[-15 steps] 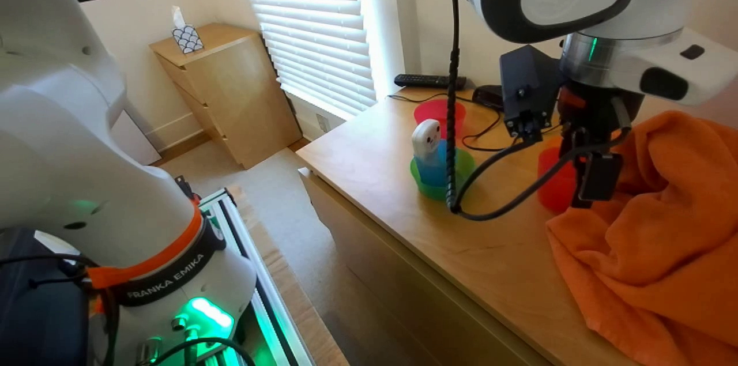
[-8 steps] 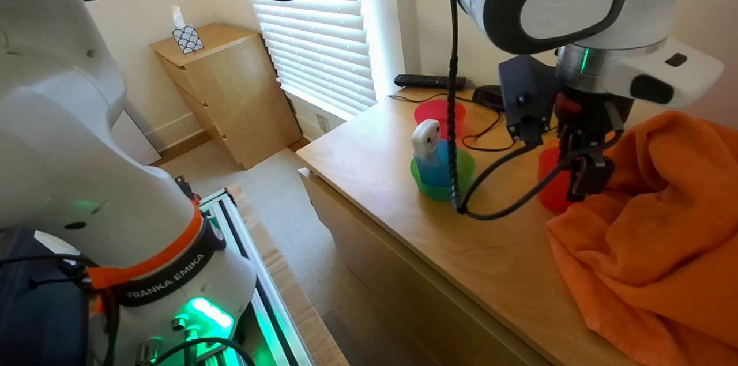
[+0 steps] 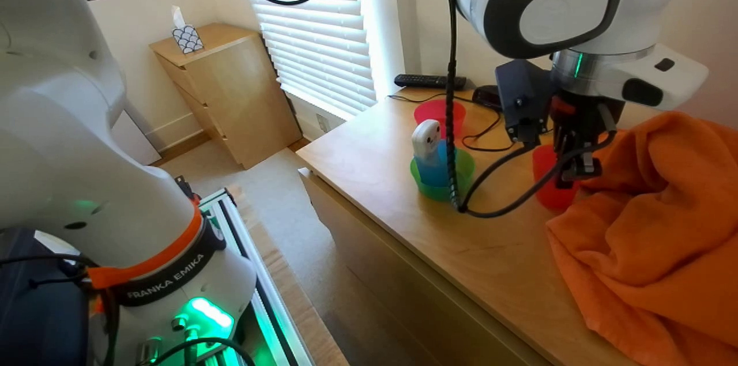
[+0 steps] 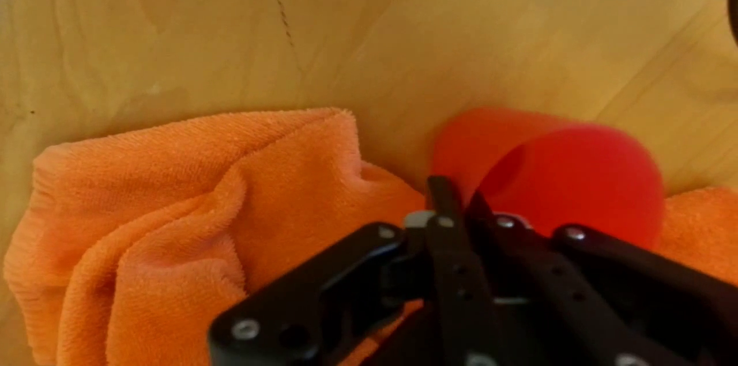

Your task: Put the pink cup in the pink bowl

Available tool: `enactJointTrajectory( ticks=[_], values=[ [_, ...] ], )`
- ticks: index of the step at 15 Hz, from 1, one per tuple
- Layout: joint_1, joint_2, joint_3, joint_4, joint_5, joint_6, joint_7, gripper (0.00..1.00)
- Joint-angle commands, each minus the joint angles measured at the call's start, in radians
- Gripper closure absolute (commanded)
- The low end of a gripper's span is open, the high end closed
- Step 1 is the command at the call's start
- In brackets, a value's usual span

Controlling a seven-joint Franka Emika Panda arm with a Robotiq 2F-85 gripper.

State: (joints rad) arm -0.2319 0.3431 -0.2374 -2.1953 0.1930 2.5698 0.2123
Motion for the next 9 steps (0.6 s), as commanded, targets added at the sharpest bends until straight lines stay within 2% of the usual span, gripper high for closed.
enactJointTrajectory(
  ticks=[1, 4, 6, 9],
  values=[
    [0.002, -0.015, 0.008, -0.004, -0.008, -0.011, -0.016, 1.00],
    [0.032, -0.115, 0.000, -0.053, -0.057, -0.038, -0.011, 0.99],
    [0.061, -0.203, -0.016, -0.090, -0.132, -0.039, 0.010, 0.99],
    [0.070, -0.342, 0.021, -0.133, -0.174, -0.075, -0.061, 0.99]
  ],
)
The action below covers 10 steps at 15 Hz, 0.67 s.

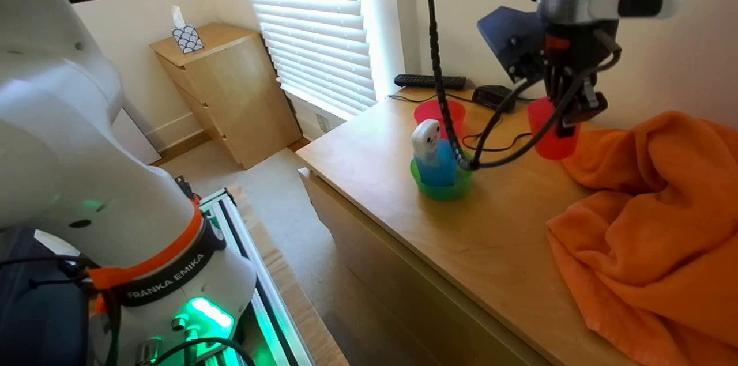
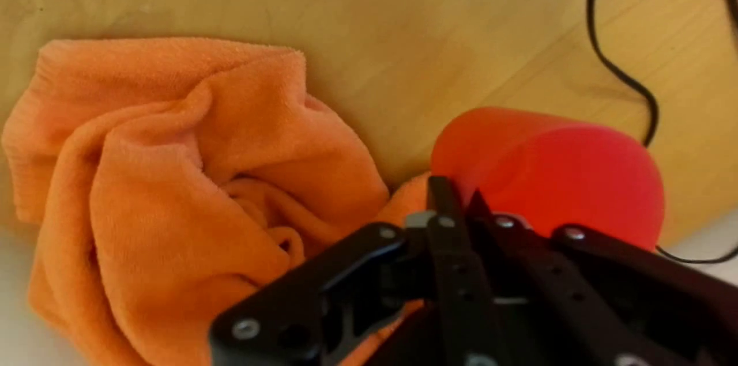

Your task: Put the pink cup in the pink bowl

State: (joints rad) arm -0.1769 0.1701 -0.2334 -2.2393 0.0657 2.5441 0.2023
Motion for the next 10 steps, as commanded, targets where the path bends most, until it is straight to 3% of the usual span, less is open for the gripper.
enactJointTrajectory(
  ticks=[1, 6, 9, 10],
  values=[
    [0.021, -0.212, 0.039, -0.098, -0.036, -0.065, -0.102, 0.99],
    [0.085, -0.356, 0.118, -0.122, 0.008, -0.157, -0.265, 0.99],
    [0.139, -0.375, 0.142, -0.117, 0.056, -0.207, -0.384, 0.99],
    [0.116, -0.343, 0.144, -0.090, 0.011, -0.176, -0.293, 0.96]
  ],
)
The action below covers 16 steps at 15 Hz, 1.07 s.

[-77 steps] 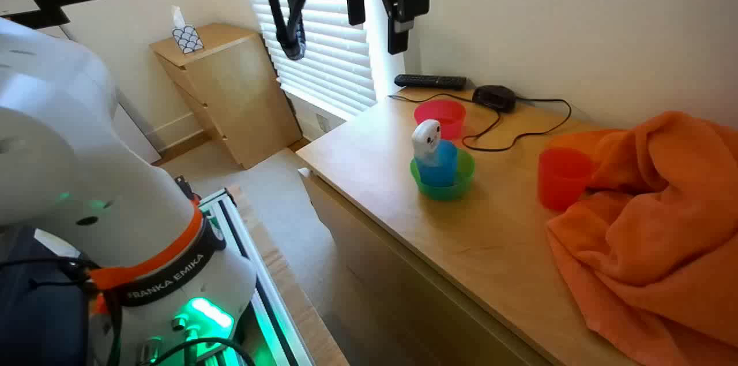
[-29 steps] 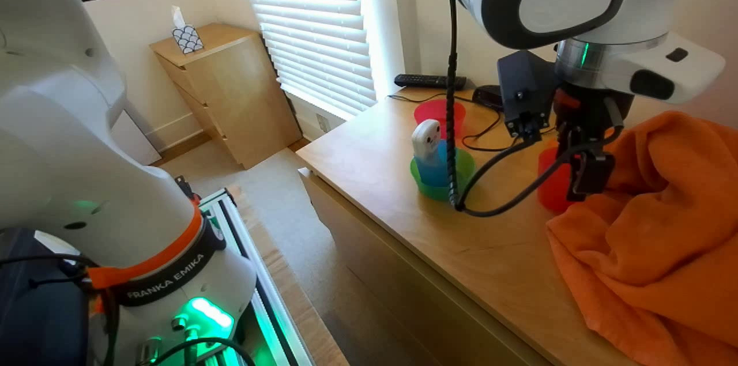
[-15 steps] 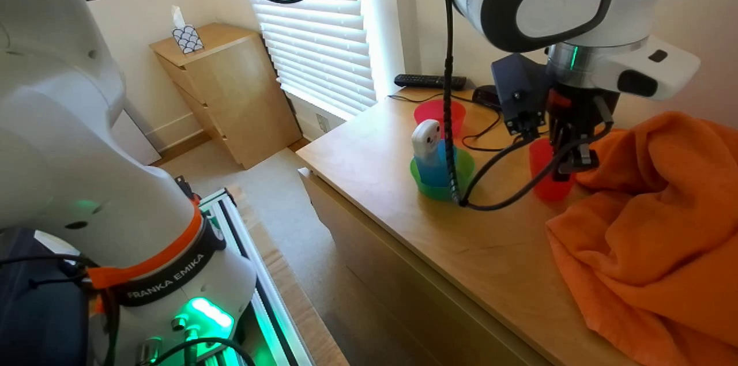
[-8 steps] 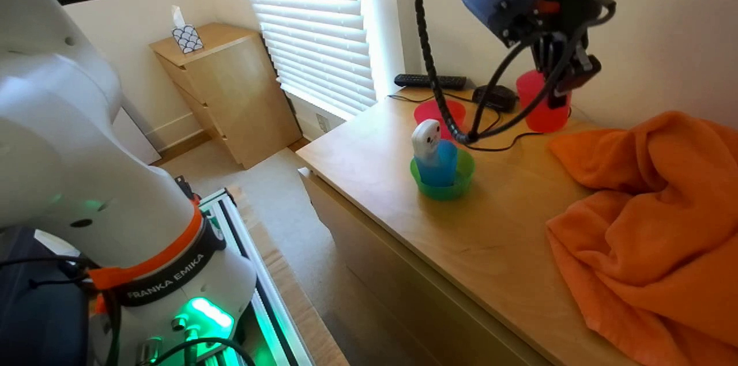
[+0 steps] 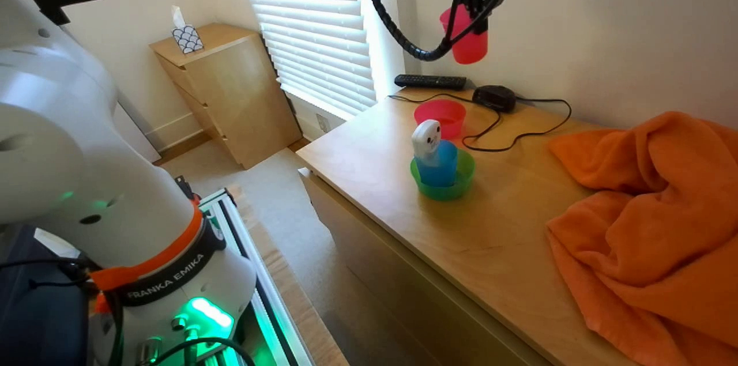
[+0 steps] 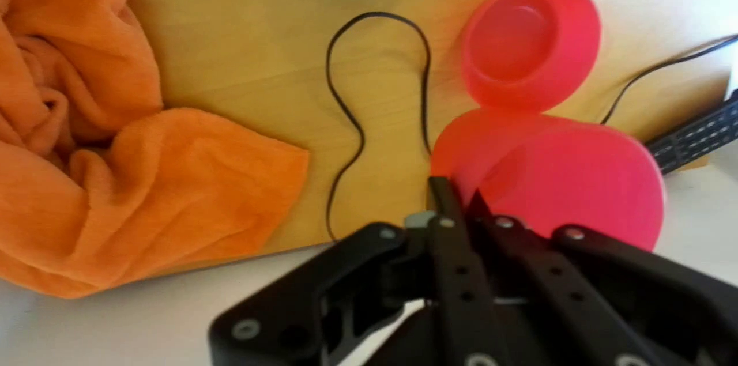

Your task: Put the pink cup in the pink bowl

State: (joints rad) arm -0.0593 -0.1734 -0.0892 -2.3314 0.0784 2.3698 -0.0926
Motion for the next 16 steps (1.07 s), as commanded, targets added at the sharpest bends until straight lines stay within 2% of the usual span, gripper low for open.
enactJointTrajectory(
  ticks=[1, 4, 10, 16],
  values=[
    [0.013, -0.007, 0.007, 0.000, 0.013, -0.014, -0.024, 0.96],
    [0.021, -0.009, 0.008, -0.003, 0.021, -0.018, -0.052, 0.99],
    [0.065, 0.224, 0.058, 0.055, 0.057, 0.174, -0.065, 0.99],
    [0.068, 0.347, 0.116, 0.114, 0.069, 0.130, -0.066, 0.99]
  ],
)
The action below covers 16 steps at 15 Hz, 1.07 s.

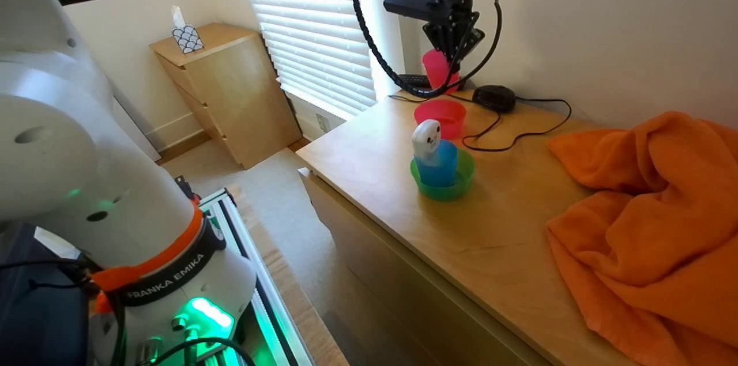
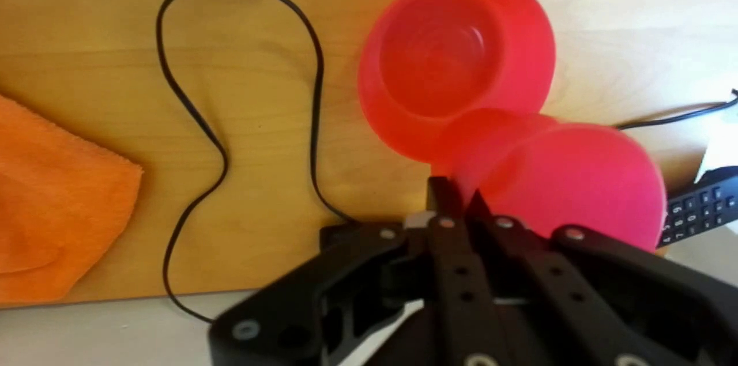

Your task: Put the pink cup in the pink bowl

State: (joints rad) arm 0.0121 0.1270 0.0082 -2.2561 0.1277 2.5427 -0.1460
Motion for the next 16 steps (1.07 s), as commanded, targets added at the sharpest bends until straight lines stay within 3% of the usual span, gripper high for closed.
enactJointTrajectory(
  ticks=[1, 8, 14, 15, 16],
  values=[
    [-0.007, 0.066, 0.028, 0.048, 0.033, -0.036, -0.026, 0.99],
    [-0.010, 0.210, 0.013, 0.132, -0.044, -0.069, 0.038, 0.99],
    [0.008, 0.261, 0.011, 0.209, -0.085, -0.221, 0.057, 0.99],
    [0.009, 0.257, 0.011, 0.219, -0.093, -0.241, 0.061, 0.78],
    [0.015, 0.251, 0.006, 0.226, -0.111, -0.264, 0.079, 0.70]
  ],
)
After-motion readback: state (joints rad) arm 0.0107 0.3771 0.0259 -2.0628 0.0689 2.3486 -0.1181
